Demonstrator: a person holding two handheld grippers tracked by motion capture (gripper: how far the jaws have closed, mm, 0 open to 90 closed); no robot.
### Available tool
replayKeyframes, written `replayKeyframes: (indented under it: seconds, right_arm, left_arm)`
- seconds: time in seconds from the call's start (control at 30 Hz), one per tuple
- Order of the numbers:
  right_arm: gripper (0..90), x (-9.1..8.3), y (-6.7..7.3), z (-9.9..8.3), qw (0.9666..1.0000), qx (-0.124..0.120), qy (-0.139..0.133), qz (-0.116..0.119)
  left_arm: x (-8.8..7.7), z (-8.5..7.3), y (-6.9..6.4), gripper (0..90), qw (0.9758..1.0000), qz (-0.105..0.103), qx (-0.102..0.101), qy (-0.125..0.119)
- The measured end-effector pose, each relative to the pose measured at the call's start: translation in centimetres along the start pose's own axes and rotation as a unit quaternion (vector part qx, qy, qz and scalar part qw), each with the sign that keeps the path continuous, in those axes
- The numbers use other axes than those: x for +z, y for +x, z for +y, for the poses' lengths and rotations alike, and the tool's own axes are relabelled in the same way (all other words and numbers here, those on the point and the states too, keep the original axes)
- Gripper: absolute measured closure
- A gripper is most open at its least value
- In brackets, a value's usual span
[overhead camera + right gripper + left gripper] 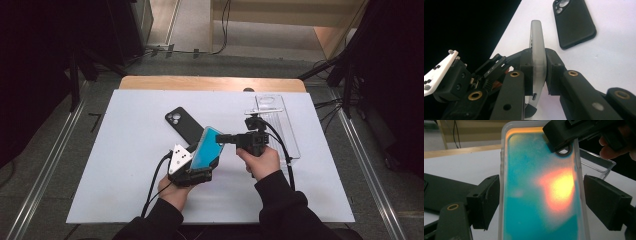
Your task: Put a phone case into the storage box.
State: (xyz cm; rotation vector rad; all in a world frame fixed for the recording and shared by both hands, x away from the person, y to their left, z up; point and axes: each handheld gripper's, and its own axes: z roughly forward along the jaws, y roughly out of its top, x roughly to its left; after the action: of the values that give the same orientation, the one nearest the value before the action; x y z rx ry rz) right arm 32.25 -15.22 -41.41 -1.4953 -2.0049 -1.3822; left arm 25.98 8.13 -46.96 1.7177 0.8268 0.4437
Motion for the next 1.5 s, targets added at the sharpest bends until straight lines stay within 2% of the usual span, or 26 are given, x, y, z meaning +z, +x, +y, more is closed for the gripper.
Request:
replayKeyframes:
  seconds: [0.17,0.4,0.57,0.7,0.83,0.97,1.0,1.03,1.1,1.17,1.23,1.3,1.33,1.4,1.5]
  right_arm:
    - [76.5,-0.4,0.1,0.0,1.0000,0.001,-0.006,0.005]
    - [76.7,-0.5,0.4,-0.1,0.9999,-0.008,-0.006,0.004]
    - [76.8,-0.9,0.7,-0.1,0.9997,-0.019,-0.010,-0.006]
    - [76.7,-1.3,1.0,-0.2,0.9985,-0.043,-0.016,-0.031]
    - [76.7,-1.5,1.4,-0.4,0.9960,-0.073,-0.014,-0.051]
    - [76.7,-1.5,1.9,-0.6,0.9912,-0.115,-0.016,-0.064]
    - [76.6,-1.5,1.9,-0.7,0.9897,-0.126,-0.016,-0.067]
    - [76.7,-1.5,2.0,-0.7,0.9887,-0.132,-0.015,-0.070]
    - [76.7,-1.5,2.0,-0.8,0.9865,-0.146,-0.018,-0.072]
    - [76.7,-1.6,2.0,-0.8,0.9837,-0.163,-0.020,-0.074]
    - [76.6,-1.7,1.9,-0.8,0.9818,-0.172,-0.021,-0.077]
    - [76.7,-1.8,1.9,-0.8,0.9816,-0.175,-0.019,-0.074]
    - [76.6,-1.9,1.8,-0.9,0.9814,-0.178,-0.018,-0.070]
    - [76.6,-2.1,1.7,-0.9,0.9811,-0.182,-0.015,-0.065]
    - [76.6,-2.3,1.5,-1.0,0.9800,-0.190,-0.010,-0.058]
  left_arm:
    - [0.0,0.1,0.1,17.1,0.9999,-0.007,0.006,-0.007]
    - [-0.1,0.7,0.0,16.4,0.9998,-0.013,0.001,0.013]
    - [-0.2,1.2,0.1,13.4,0.9989,-0.023,-0.021,0.035]
    - [-0.5,1.5,0.4,13.5,0.9966,-0.037,-0.038,0.064]
    - [-0.8,1.9,0.6,13.6,0.9951,-0.051,-0.039,0.076]
    - [-0.8,2.4,1.0,13.6,0.9909,-0.069,-0.047,0.106]
    - [-0.8,2.6,1.0,13.8,0.9893,-0.068,-0.047,0.120]
    - [-0.9,2.8,1.0,13.9,0.9888,-0.059,-0.048,0.128]
    - [-1.1,3.0,1.2,13.9,0.9878,-0.068,-0.052,0.130]
    - [-1.3,3.4,1.4,13.9,0.9851,-0.073,-0.055,0.145]
    - [-1.2,3.7,1.4,14.0,0.9838,-0.044,-0.047,0.167]
    - [-1.3,3.8,1.5,14.1,0.9834,-0.040,-0.035,0.173]
    - [-1.3,3.9,1.5,14.3,0.9834,-0.042,-0.035,0.173]
    - [-1.4,4.1,1.7,16.0,0.9819,-0.055,-0.039,0.177]
    - [-1.5,4.3,1.7,17.5,0.9804,-0.067,-0.029,0.183]
